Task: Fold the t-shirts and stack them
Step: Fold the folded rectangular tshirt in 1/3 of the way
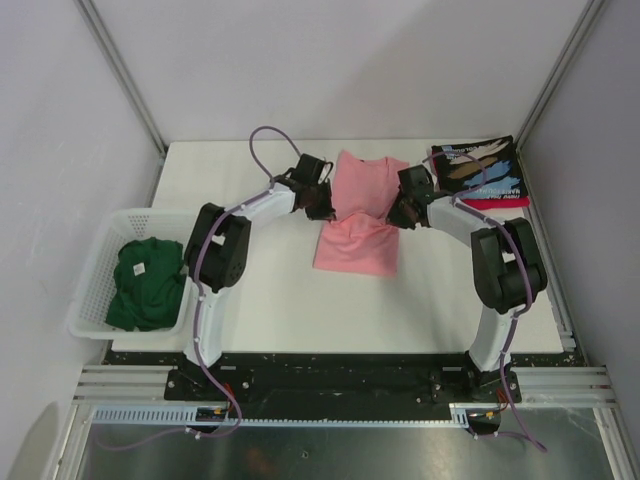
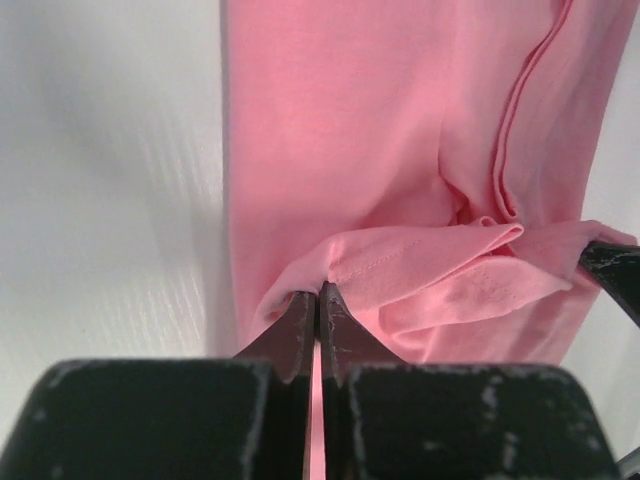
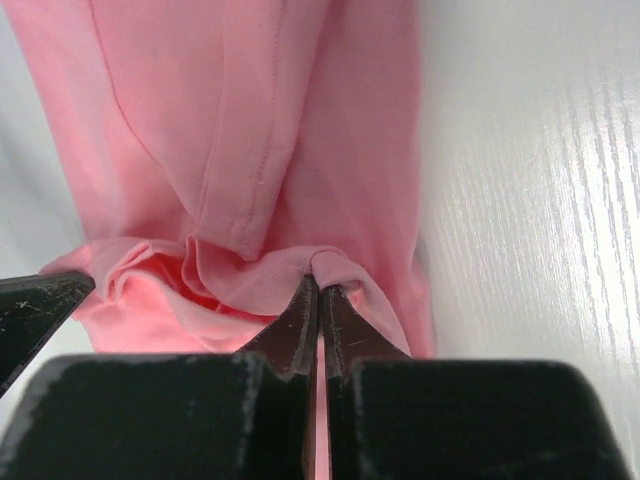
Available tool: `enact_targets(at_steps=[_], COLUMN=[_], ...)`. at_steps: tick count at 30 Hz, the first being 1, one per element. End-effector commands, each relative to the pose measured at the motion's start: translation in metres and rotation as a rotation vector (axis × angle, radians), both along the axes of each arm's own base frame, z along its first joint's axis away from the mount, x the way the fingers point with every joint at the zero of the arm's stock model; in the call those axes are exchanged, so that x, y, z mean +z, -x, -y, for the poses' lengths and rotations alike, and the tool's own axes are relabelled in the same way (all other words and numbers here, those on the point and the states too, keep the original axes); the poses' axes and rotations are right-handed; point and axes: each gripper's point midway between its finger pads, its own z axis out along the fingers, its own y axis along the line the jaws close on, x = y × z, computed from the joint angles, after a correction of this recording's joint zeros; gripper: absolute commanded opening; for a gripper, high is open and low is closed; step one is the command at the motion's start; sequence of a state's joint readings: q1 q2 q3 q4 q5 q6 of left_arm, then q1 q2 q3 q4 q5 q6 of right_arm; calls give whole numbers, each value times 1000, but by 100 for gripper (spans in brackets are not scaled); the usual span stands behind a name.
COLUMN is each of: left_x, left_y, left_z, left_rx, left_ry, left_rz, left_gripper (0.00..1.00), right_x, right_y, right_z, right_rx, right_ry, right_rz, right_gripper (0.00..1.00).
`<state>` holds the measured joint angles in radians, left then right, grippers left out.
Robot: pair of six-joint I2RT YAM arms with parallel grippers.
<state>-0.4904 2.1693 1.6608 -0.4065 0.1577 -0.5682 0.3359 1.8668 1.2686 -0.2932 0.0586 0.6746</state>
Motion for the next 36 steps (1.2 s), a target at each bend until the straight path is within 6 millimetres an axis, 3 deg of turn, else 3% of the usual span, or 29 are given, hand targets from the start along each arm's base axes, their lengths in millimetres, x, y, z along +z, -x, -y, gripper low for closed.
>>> enact_targets(at_steps=[1,4,6,8,10,12,14,16,20,22,28,36], left_x=[26,28,33,41,55,72,86,88,69,59,38,22], left_y=[-21,-24,-27,-30,-34,-36,-31,-21,3,13,20,8], left_z=[9,10,9,3,-6,-16,-23,-24,-18,-11,10,14], left_rx=[-46,-56,-60,-55,-45,-31,-25,-28,-57,-82,-141,-154], left_ry=[58,68,77,81,73,60,56,63,64,73,114,110], left_rz=[72,79,87,103,136,180,204,193,131,99,41,29], left_gripper=[0,4,11,25,46,59,62,55,17,5,0,0], right_x=[20,26,31,40,51,63,72,74,62,53,26,-5], right_y=[-22,-25,-26,-28,-27,-24,-18,-11,4,7,-3,-53], right_z=[-5,-2,2,8,14,17,12,-1,-32,-46,-67,-65], right_rx=[16,12,4,-6,-13,-12,7,48,135,174,233,215], right_ry=[-23,-24,-21,-2,25,41,45,51,63,61,48,107], right_rz=[73,82,90,104,118,136,145,145,120,110,73,21], right_gripper=[0,7,22,41,54,58,55,49,32,28,23,28])
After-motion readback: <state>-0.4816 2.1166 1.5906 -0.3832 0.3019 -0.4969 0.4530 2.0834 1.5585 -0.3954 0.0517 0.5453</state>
